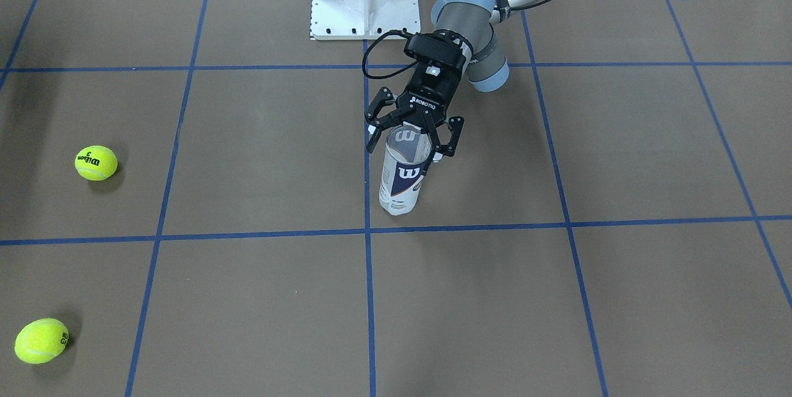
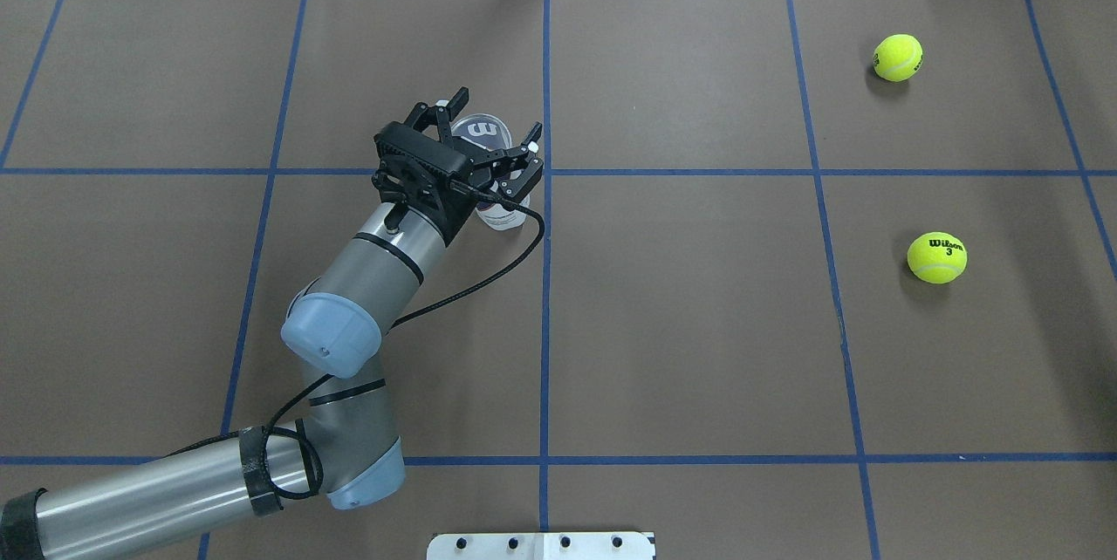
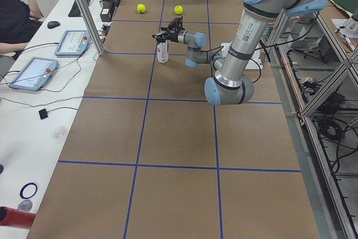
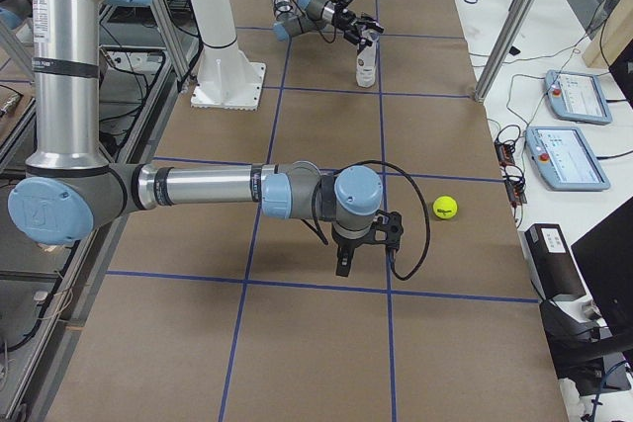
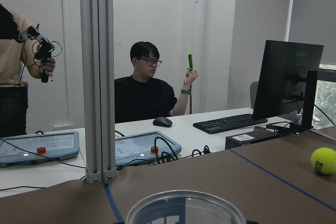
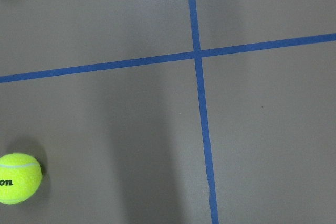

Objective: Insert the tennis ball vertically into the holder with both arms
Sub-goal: 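Rotate the can upright with the left gripper and lower it onto the table, then open the left gripper and draw it back from the upright can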

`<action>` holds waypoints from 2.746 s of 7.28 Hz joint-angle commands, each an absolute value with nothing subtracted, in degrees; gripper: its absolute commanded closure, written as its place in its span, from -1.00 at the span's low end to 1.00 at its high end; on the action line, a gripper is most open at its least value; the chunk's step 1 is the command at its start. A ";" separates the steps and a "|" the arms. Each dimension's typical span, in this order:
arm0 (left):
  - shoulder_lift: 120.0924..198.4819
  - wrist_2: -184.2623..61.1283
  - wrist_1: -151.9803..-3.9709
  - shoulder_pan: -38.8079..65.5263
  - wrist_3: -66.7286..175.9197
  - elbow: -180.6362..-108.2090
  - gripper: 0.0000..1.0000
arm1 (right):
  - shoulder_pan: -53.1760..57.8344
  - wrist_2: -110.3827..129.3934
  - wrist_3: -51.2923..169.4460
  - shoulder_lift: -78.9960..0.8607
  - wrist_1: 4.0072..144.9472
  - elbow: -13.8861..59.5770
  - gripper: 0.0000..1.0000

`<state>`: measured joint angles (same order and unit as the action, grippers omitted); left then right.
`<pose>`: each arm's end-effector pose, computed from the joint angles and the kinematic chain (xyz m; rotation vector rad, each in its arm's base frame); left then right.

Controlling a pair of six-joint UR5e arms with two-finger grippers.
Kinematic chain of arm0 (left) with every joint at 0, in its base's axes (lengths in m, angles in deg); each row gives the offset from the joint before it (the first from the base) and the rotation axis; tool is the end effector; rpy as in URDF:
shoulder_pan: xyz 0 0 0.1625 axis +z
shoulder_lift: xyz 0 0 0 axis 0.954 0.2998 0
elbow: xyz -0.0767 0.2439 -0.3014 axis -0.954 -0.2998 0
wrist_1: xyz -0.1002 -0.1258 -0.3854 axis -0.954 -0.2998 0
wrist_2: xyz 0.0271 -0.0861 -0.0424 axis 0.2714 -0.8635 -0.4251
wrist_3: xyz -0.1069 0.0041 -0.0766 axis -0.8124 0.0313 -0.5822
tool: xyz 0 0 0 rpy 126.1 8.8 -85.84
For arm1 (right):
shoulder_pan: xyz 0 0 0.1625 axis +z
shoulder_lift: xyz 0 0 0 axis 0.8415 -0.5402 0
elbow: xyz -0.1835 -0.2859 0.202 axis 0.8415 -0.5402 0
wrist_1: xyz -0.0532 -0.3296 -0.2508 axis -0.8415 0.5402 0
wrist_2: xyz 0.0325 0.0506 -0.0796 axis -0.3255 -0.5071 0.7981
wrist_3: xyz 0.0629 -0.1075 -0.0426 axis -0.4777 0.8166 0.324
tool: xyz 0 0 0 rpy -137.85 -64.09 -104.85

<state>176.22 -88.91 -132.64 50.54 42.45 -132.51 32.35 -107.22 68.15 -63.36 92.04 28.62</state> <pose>0.5284 -0.4508 0.1853 1.5210 0.9426 -0.1536 0.0301 -0.4665 0.6097 -0.0544 -0.8670 0.1136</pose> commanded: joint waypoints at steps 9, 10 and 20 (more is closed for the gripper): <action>153.08 -92.77 -125.62 50.49 35.72 -157.96 -1.00 | 32.35 -106.60 68.11 -62.78 91.95 28.90 -0.99; 149.66 -93.38 -124.92 50.84 28.70 -157.78 -1.00 | 32.35 -106.78 68.11 -62.78 92.04 28.90 -0.99; 159.29 -98.39 -106.19 54.27 17.56 -150.04 -0.95 | 23.94 -106.52 58.38 -58.03 90.65 30.04 -0.99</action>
